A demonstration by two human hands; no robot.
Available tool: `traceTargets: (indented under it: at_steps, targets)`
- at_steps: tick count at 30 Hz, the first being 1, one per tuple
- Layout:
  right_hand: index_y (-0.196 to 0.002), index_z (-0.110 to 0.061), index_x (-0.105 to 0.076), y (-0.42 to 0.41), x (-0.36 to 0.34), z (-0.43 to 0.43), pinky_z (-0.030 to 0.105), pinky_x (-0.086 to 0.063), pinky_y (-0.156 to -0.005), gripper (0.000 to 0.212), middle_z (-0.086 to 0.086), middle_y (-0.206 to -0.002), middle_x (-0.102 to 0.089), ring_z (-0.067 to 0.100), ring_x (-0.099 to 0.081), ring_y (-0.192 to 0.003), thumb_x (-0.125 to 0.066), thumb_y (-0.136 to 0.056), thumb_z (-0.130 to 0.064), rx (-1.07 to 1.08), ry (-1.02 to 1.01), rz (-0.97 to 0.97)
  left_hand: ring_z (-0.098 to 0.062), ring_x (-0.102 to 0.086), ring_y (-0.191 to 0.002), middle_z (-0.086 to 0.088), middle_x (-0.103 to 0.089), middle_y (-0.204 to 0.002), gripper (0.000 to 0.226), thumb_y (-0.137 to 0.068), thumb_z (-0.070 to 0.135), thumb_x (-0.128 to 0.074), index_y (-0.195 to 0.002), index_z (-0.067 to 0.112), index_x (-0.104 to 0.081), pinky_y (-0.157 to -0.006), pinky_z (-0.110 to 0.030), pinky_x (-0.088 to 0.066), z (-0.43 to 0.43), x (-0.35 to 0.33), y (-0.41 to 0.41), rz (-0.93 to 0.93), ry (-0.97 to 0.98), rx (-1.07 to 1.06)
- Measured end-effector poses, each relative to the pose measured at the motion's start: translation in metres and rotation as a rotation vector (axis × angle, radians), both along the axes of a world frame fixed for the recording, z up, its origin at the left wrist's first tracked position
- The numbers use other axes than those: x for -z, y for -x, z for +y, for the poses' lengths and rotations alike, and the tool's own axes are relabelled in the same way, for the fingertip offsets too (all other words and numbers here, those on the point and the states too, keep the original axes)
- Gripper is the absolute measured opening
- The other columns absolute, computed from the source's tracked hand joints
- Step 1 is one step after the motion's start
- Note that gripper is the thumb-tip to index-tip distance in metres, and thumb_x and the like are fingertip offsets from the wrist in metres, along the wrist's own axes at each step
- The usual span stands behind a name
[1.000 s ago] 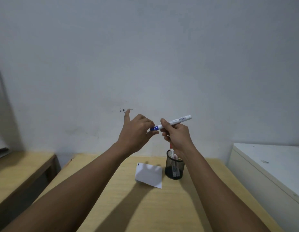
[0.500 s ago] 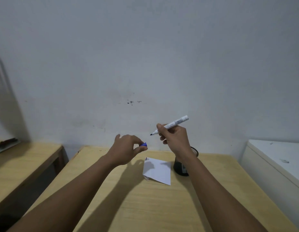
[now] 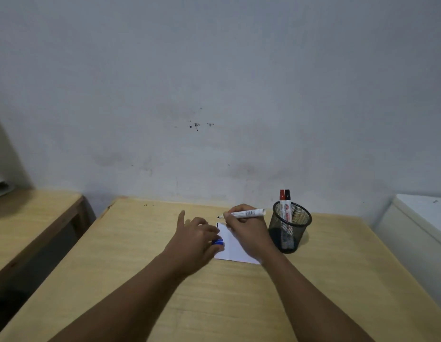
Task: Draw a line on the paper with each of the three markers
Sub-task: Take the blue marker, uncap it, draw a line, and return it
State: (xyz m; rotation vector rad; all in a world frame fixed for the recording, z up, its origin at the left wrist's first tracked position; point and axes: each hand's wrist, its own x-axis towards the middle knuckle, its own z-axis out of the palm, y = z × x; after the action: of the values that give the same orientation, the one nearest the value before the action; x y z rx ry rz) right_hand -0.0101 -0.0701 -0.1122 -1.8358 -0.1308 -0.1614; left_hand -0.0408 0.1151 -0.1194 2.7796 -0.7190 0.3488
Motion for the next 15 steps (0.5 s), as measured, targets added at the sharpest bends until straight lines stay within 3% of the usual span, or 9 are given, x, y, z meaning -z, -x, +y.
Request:
traceTargets:
  at_steps: [4,10,15]
  targets:
    - [-0.087,-0.024,-0.07,-0.006,0.019,-0.001,0.043,-0.06,-0.067,0.013,-0.005,-0.081,-0.075,0.014,-0.071,-0.075,-0.074,-0.091,-0.036,0.05,0.088,0.006,-0.011,-0.049,-0.122,0.016,-0.065,-0.124,0.039,-0.094,0.056,-0.036,-0.105,0.039,-0.069,-0.113,-0.068,-0.008,0.002,0.006,-0.003,-0.003,0.002,0.004]
    - [-0.084,-0.026,-0.071,-0.011,0.027,-0.004,0.021,-0.056,-0.056,0.012,-0.018,-0.08,-0.073,0.001,-0.069,-0.074,-0.074,-0.09,-0.036,0.064,0.099,-0.004,-0.011,-0.047,-0.122,0.017,-0.062,-0.128,0.04,-0.092,0.059,-0.036,-0.104,0.04,-0.069,-0.111,-0.068,-0.009,0.005,0.015,-0.007,0.001,0.027,-0.013]
    - [-0.08,-0.021,-0.073,-0.012,0.026,-0.003,0.024,-0.055,-0.06,0.021,-0.002,-0.075,-0.074,0.009,-0.069,-0.069,-0.073,-0.09,-0.04,0.066,0.07,0.03,-0.011,-0.044,-0.125,0.014,-0.062,-0.128,0.036,-0.092,0.057,-0.042,-0.103,0.038,-0.071,-0.109,-0.072,-0.005,0.004,0.013,-0.005,0.008,0.03,-0.037]
